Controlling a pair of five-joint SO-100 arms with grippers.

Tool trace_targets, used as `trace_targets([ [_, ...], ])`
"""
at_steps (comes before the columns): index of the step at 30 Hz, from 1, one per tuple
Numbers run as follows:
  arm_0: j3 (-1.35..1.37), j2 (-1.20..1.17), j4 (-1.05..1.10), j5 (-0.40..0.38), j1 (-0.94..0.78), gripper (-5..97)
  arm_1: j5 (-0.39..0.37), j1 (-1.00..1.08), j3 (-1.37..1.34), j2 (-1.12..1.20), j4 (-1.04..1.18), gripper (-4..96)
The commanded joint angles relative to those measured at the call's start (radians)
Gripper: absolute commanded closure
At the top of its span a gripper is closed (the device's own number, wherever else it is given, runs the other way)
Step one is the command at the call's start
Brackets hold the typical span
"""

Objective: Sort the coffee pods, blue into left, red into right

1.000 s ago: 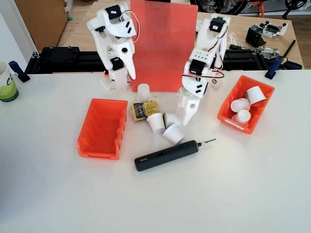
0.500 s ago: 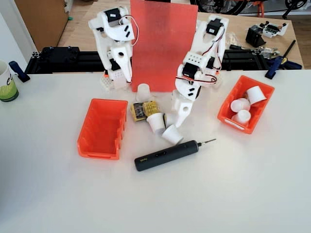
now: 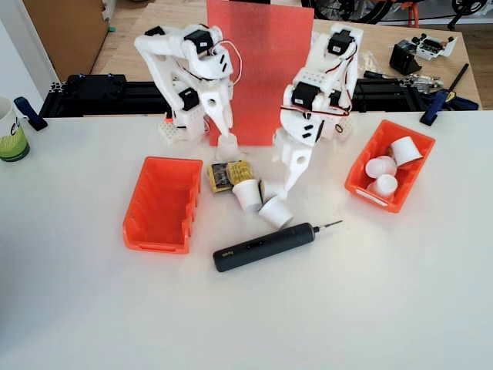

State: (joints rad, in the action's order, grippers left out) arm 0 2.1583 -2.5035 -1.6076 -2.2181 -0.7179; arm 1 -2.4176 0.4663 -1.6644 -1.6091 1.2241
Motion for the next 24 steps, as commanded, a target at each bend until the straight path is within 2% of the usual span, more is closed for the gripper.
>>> trace_targets([
  [1, -0.038, 0.003, -0.057, 0.147, -0.02, 69, 0.002, -0.017, 0.054, -0.014, 0.006, 54.9],
  [4, -0.002, -0.026, -0.029, 0.265, -0.02, 65, 0.0, -0.02, 0.054, -0.014, 0.002, 54.8],
  [8, 0.126, -0.12, 0.091, 0.376, -0.028, 62, 0.006, -0.02, 0.072, -0.014, 0.023, 54.7],
  [10, 0.19, -0.127, 0.161, 0.407, -0.023, 61, 0.003, -0.02, 0.083, -0.014, 0.038, 54.7],
  [14, 0.298, -0.127, 0.238, 0.42, -0.009, 61, 0.0, -0.018, 0.089, -0.014, 0.031, 55.2],
  [19, 0.296, -0.127, 0.11, 0.43, 0.003, 60, -0.005, -0.017, 0.106, -0.014, 0.034, 55.3],
  [24, 0.311, -0.127, 0.097, 0.436, 0.046, 60, -0.005, -0.012, 0.107, -0.014, 0.029, 55.4],
])
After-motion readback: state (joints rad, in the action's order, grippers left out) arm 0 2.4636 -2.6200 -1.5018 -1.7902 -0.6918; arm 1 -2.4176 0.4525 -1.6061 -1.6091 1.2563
